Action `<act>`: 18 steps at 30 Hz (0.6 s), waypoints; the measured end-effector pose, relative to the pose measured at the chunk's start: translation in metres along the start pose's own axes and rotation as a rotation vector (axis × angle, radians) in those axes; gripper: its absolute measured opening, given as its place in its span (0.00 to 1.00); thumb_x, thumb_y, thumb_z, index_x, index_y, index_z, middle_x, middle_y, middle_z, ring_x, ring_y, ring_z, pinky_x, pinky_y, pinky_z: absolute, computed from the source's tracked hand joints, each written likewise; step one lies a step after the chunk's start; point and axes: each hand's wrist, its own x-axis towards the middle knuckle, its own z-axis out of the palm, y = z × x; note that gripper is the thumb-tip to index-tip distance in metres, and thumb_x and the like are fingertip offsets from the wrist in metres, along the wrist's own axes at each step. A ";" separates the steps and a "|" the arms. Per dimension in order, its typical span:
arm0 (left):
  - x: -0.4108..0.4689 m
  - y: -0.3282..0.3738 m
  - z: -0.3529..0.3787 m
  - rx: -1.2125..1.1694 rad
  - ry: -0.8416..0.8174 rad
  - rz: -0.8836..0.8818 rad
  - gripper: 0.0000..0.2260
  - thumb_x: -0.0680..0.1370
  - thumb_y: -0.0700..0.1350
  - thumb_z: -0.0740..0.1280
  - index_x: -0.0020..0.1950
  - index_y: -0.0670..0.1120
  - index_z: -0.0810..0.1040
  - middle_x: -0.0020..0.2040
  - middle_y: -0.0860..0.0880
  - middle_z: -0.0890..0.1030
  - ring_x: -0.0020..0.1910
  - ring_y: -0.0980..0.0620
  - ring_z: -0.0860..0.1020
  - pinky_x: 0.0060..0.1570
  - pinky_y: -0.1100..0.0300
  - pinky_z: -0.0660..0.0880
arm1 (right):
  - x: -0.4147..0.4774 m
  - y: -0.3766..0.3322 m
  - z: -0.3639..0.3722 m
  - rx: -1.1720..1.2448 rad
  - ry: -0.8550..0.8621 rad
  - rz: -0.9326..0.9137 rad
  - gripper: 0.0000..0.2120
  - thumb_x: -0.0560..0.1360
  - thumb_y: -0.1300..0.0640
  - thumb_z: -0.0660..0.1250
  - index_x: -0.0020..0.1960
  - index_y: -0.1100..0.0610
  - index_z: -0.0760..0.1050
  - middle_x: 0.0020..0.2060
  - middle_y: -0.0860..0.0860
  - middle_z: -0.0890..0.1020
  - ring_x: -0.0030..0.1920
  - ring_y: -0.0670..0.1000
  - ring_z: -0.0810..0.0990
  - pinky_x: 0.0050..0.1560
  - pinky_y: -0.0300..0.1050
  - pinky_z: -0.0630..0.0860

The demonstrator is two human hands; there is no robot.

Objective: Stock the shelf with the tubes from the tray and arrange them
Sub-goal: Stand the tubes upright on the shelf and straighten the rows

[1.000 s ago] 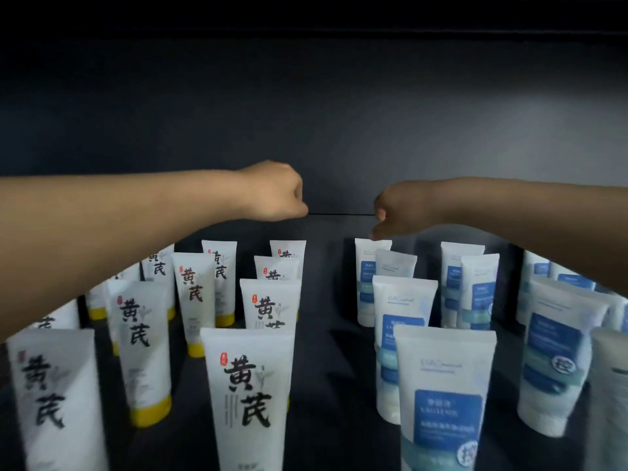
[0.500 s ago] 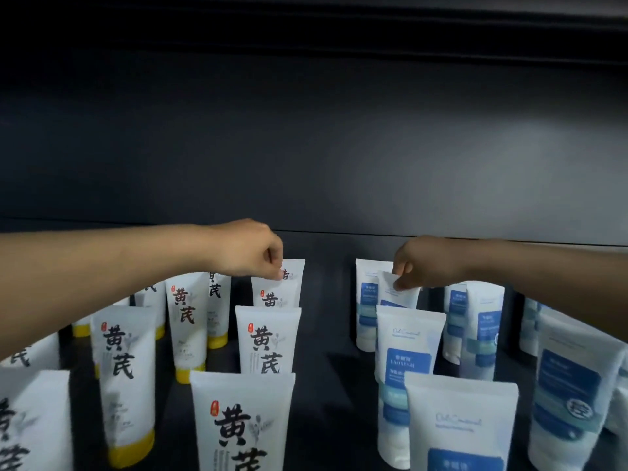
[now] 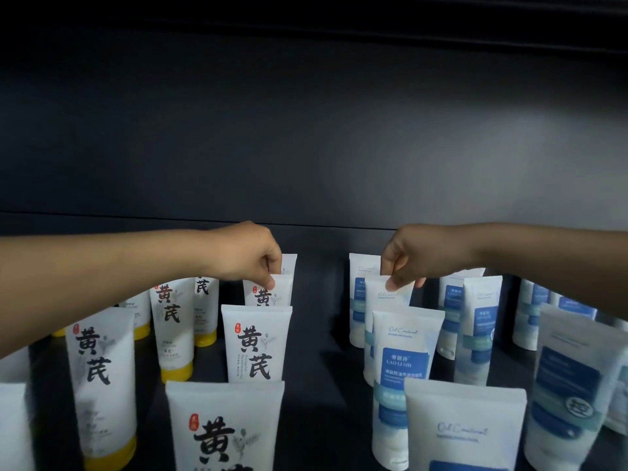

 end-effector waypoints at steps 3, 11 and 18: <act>0.002 0.000 0.002 0.009 0.013 0.009 0.04 0.73 0.46 0.71 0.44 0.46 0.82 0.35 0.58 0.78 0.36 0.60 0.76 0.32 0.74 0.68 | -0.001 0.002 0.001 0.008 0.004 -0.005 0.08 0.73 0.59 0.70 0.50 0.62 0.79 0.38 0.48 0.80 0.39 0.51 0.81 0.40 0.38 0.79; 0.006 0.004 0.003 0.015 0.021 0.006 0.04 0.73 0.46 0.71 0.44 0.46 0.82 0.36 0.56 0.80 0.39 0.59 0.77 0.38 0.69 0.69 | -0.002 0.001 0.004 -0.043 0.056 0.026 0.11 0.73 0.55 0.70 0.54 0.59 0.79 0.40 0.45 0.79 0.36 0.51 0.80 0.39 0.37 0.76; 0.005 0.005 0.004 0.034 0.030 -0.005 0.06 0.73 0.46 0.71 0.46 0.45 0.82 0.40 0.53 0.81 0.42 0.56 0.78 0.45 0.62 0.73 | 0.001 0.003 0.008 -0.051 0.092 0.019 0.09 0.73 0.55 0.70 0.52 0.57 0.80 0.42 0.47 0.81 0.31 0.46 0.79 0.37 0.35 0.74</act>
